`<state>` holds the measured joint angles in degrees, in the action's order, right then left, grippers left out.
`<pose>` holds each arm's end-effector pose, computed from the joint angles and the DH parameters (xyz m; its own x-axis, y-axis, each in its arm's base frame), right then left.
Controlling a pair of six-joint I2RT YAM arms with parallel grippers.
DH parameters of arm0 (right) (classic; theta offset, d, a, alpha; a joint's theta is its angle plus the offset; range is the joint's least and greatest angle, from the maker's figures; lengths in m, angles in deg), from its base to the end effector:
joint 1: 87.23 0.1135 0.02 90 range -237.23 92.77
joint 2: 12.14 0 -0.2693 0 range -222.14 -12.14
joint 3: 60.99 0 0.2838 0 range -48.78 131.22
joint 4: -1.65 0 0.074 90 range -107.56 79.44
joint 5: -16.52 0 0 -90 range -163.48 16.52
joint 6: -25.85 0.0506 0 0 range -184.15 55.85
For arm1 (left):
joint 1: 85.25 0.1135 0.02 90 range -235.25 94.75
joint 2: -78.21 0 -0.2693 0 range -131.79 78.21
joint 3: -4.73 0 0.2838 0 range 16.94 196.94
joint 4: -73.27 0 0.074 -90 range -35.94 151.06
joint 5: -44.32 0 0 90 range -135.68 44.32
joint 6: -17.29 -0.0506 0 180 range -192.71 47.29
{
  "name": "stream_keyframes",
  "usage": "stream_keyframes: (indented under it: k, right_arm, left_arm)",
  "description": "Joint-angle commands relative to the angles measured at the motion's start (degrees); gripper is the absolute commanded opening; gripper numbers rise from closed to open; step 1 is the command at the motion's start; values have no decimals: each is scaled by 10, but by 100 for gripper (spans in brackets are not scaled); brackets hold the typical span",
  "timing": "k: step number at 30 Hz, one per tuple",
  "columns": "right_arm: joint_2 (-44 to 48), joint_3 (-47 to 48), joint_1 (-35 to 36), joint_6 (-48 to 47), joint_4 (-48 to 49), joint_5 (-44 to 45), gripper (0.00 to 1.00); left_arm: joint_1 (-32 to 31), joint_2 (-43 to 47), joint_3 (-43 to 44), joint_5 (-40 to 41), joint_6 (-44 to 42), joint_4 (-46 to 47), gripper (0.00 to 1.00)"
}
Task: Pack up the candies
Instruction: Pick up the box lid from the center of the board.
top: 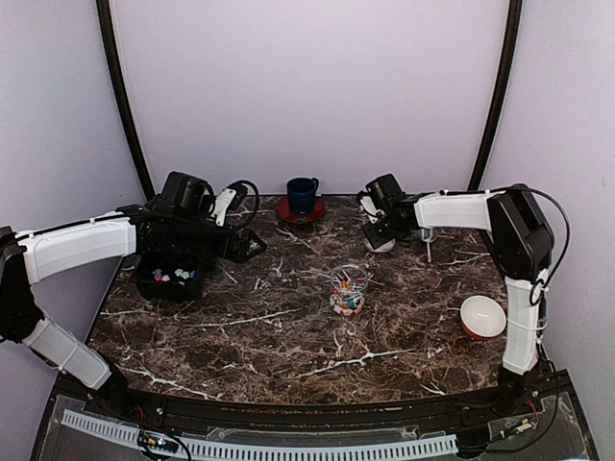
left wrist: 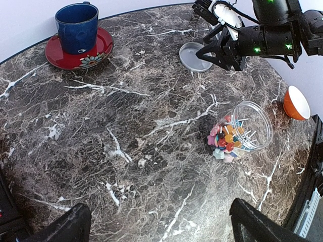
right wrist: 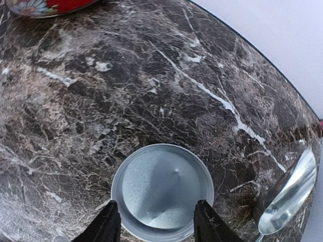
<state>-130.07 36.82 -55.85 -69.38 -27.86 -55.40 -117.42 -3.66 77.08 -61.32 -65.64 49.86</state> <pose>0.4280 0.2426 0.1608 -0.6183 -0.4786 -0.6235 -0.3813 0.8763 -0.2945 0.3015 -0.2058 0.2664 -0.5433 0.2017 -0.8149 0.6423 0.7250 -0.2487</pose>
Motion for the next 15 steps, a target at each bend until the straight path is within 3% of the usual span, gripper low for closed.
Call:
stream_keyframes:
  k: [1, 15]
  right_arm:
    - [2, -4, -17, 31, -4, -5, 53]
    - [-60, 40, -39, 45, -36, 35, 55]
  left_arm:
    - [-3, 18, -6, 0, -6, 10, 99]
    - [-2, 16, -7, 4, -5, 11, 99]
